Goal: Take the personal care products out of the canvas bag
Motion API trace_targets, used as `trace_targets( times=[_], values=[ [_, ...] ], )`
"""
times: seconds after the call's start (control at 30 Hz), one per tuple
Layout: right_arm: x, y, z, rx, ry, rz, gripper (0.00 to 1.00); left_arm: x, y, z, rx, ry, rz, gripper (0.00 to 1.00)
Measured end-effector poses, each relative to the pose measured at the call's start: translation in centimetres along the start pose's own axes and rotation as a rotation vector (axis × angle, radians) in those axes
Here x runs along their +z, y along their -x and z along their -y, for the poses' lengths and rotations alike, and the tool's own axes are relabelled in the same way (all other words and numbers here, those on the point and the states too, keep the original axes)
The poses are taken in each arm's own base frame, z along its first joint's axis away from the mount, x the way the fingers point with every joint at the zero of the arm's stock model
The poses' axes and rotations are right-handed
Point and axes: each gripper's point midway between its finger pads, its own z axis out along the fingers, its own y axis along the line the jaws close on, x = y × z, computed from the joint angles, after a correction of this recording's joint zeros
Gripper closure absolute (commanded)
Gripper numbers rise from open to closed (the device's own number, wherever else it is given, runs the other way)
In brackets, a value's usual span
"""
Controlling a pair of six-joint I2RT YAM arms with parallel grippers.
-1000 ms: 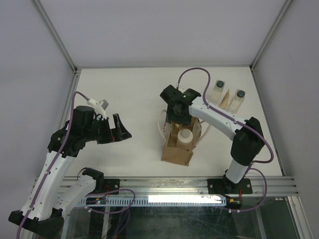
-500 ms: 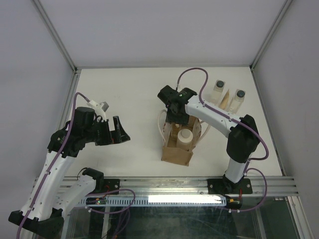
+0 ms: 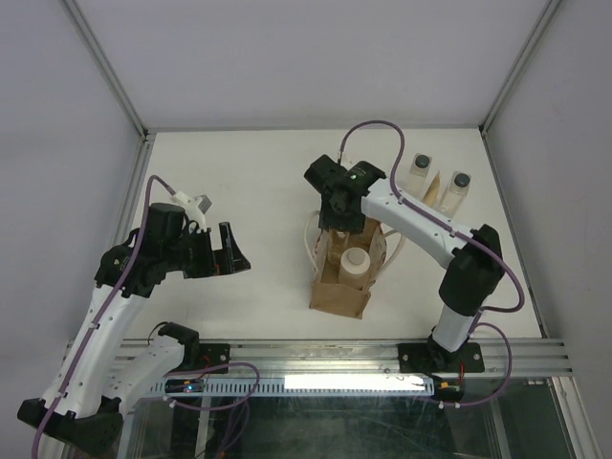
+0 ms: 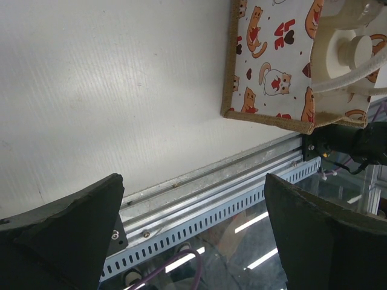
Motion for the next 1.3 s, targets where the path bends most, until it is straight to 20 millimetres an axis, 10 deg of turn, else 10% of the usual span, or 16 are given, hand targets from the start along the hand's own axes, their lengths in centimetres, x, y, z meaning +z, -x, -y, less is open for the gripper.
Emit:
trace_targets(
  times=[0.43,0.97,1.3],
  values=[
    [-7.5,2.7,1.7,0.121,0.21,0.076,0.98,0.1,0.6,0.4,-0.02,-0.011,0.022,0.01],
    [-14.0,5.3,9.0,0.344,0.356,0.096,1.0,1.1,1.8,0.2,-0.054,0.01,0.042,0.01],
    [-18.9,10.7,14.0,0.413,0.34,0.287,1.0,1.1,2.2,0.5,-0.073,0.002,0.054,0.01]
  ],
)
